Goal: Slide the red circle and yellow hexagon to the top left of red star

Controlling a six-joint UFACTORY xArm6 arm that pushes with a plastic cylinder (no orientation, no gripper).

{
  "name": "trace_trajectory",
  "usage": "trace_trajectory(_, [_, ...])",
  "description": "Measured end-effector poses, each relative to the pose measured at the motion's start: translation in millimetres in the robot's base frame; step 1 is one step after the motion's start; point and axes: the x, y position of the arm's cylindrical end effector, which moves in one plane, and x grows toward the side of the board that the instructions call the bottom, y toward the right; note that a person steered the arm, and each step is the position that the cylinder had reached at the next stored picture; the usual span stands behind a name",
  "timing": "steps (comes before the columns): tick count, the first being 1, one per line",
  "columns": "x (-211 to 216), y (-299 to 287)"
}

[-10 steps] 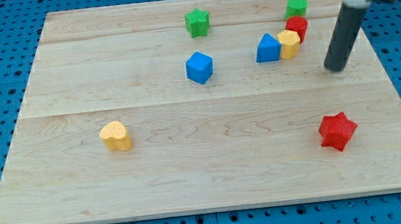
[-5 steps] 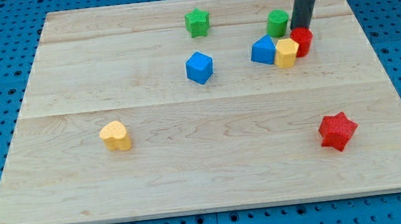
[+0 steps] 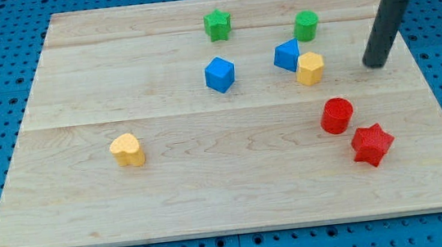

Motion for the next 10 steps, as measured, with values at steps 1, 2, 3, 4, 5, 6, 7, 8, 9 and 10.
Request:
trace_trajectory(1, [-28.6, -44.1])
trace_trajectory(2, [-26.8, -85.6])
trace_trajectory(3, [33.2, -95.3])
trace_trajectory(4, [47.3, -110.7])
trace_trajectory(5, [28.9, -124.3])
trace_trajectory(6, [63.1, -127.3])
trace_trajectory(7, [87.9, -114.8])
trace_trajectory(8, [77.3, -185.8])
trace_trajectory(9, [110.1, -267.2])
trace_trajectory(10, [200.4, -289.6])
